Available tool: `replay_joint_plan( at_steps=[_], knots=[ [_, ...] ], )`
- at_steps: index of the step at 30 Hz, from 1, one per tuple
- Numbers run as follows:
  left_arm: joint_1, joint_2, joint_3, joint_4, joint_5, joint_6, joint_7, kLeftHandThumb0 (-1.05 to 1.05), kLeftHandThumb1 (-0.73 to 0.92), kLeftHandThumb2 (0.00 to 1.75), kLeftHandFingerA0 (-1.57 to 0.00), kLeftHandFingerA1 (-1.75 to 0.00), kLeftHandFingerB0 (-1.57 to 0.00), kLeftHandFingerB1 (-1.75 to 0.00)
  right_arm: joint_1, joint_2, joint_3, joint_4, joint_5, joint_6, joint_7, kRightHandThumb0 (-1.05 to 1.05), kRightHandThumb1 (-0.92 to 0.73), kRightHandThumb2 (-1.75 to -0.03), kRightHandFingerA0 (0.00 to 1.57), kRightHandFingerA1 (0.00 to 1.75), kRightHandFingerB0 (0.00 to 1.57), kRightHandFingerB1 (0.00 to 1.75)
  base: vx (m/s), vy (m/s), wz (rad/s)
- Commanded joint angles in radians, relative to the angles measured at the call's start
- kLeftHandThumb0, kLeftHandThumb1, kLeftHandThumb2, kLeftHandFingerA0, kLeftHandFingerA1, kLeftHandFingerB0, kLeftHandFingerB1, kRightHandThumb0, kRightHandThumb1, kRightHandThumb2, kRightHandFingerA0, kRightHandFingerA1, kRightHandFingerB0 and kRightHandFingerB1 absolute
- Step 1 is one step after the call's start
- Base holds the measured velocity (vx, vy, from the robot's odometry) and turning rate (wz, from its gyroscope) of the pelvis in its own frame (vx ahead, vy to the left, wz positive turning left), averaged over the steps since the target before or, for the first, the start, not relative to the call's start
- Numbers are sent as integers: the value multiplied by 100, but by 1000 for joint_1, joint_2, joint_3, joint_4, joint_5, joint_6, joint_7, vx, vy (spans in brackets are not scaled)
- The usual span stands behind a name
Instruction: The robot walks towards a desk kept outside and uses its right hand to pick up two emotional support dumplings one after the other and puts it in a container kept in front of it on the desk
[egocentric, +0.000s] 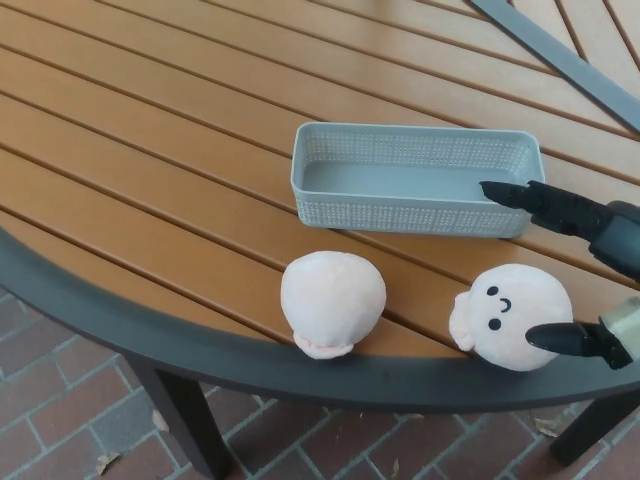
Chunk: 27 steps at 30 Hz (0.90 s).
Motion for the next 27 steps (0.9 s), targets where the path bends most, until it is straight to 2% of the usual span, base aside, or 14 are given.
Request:
replay_joint_plan(
  at_steps=[1, 9, 10, 12, 13, 14, 16, 20, 26, 27],
  knots=[
    [3, 16, 4, 1, -8, -30, 0, -18, -12, 85, -129, -120, -129, -118, -66, -16, 62, 63, -144, 41, 47, -94, -57, -91, 0, 0, 0, 10, 0, 0, 0],
    [-2, 12, 3, -4, -9, -30, -2, -19, -12, 85, -130, -120, -129, -118, -162, -41, 197, 219, -359, 11, 36, -91, -56, -89, 0, 0, 1, 14, 0, 0, 0],
    [-1, 11, 3, -5, -9, -32, -2, -19, -14, 84, -130, -121, -131, -119, -170, -39, 211, 234, -377, 10, 35, -83, -51, -89, 0, 9, 2, 23, 0, 0, 0],
    [-1, 11, 2, -6, -9, -33, -2, -19, -13, 84, -130, -121, -131, -119, -182, -34, 232, 254, -403, 9, 33, -79, -49, -89, 0, 12, 2, 26, 0, 0, 0],
    [-1, 11, 2, -6, -8, -32, -1, -19, -13, 84, -130, -121, -131, -119, -184, -32, 236, 259, -408, 10, 33, -79, -49, -89, 0, 12, 2, 26, 0, 0, 0],
    [-1, 12, 2, -5, -8, -29, -2, -19, -13, 84, -129, -120, -129, -118, -188, -31, 254, 264, -426, 18, 44, -92, -56, -91, 0, 0, 2, 15, 0, 0, 0],
    [1, 17, -4, -3, -1, -26, -3, -19, -13, 84, -128, -119, -127, -117, -198, -25, 295, 276, -450, 43, 91, -95, -57, -91, 0, 0, 0, 11, 0, 0, 0],
    [-1, 19, -5, -1, -2, -21, 0, -19, -13, 84, -130, -120, -130, -118, -203, -12, 319, 285, -445, 76, 140, -93, -55, -89, 0, 0, 0, 10, 0, 0, 0],
    [-7, 19, -17, 1, 6, -21, -7, -20, -16, 81, -129, -120, -131, -118, -192, 49, 336, 321, -476, 91, 100, -88, -52, -83, 0, 0, 1, 13, 0, 0, 0],
    [-7, 17, -15, 1, 2, -26, -8, -20, -17, 81, -131, -121, -132, -119, -185, 69, 340, 316, -490, 84, 72, -63, -44, -84, 0, 26, 0, 29, 0, 0, 0]
  ],
)
